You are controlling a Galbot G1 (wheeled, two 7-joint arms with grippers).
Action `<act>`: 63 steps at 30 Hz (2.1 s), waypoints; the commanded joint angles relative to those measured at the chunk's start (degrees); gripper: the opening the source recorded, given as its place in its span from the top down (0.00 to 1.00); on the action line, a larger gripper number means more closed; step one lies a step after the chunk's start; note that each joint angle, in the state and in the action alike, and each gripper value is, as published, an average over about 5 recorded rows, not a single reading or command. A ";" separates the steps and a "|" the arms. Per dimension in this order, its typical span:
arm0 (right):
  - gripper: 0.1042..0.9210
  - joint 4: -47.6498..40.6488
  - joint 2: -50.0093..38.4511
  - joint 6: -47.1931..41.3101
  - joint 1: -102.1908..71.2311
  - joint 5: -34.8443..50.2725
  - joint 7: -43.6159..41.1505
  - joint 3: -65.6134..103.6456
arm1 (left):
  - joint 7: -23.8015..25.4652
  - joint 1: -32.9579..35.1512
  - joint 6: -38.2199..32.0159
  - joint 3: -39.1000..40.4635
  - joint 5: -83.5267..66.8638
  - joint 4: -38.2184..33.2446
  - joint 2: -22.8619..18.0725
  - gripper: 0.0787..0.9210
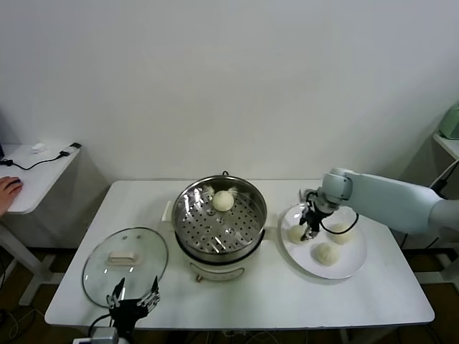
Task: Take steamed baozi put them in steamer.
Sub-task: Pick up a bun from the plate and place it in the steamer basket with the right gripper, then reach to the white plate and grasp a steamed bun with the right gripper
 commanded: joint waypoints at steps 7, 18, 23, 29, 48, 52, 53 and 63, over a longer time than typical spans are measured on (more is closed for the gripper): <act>0.43 15.76 6.26 -5.12 33.14 24.13 1.18 -9.60 | 0.01 -0.02 1.21 0.24 -0.32 -1.39 0.43 0.12; 0.43 22.39 24.34 -15.33 24.61 35.70 14.53 -1.17 | -0.01 -0.17 1.89 0.00 -1.07 -2.70 0.71 0.12; 0.43 18.04 29.10 -17.86 16.39 34.75 18.99 -0.56 | 0.01 0.18 1.99 -0.02 -1.11 -3.23 0.55 0.12; 0.43 12.35 30.77 -19.20 9.94 28.97 20.70 -1.12 | 0.02 0.46 1.94 -0.17 -1.20 -3.49 0.54 0.12; 0.40 2.90 31.85 -17.70 -0.65 22.72 22.75 2.48 | -0.15 0.02 1.70 0.27 -1.16 -2.98 0.24 0.12; 0.27 4.67 30.29 -15.79 1.30 22.29 19.62 2.94 | -0.17 0.01 1.71 0.25 -1.17 -3.11 0.19 0.12; 0.23 5.27 29.65 -15.11 2.28 22.06 18.53 2.90 | -0.16 0.05 1.72 0.24 -1.18 -3.19 0.20 0.12; 0.12 12.03 13.51 0.87 24.16 18.45 -3.81 -8.03 | 0.07 -0.01 2.05 0.56 -1.23 -3.88 0.28 0.12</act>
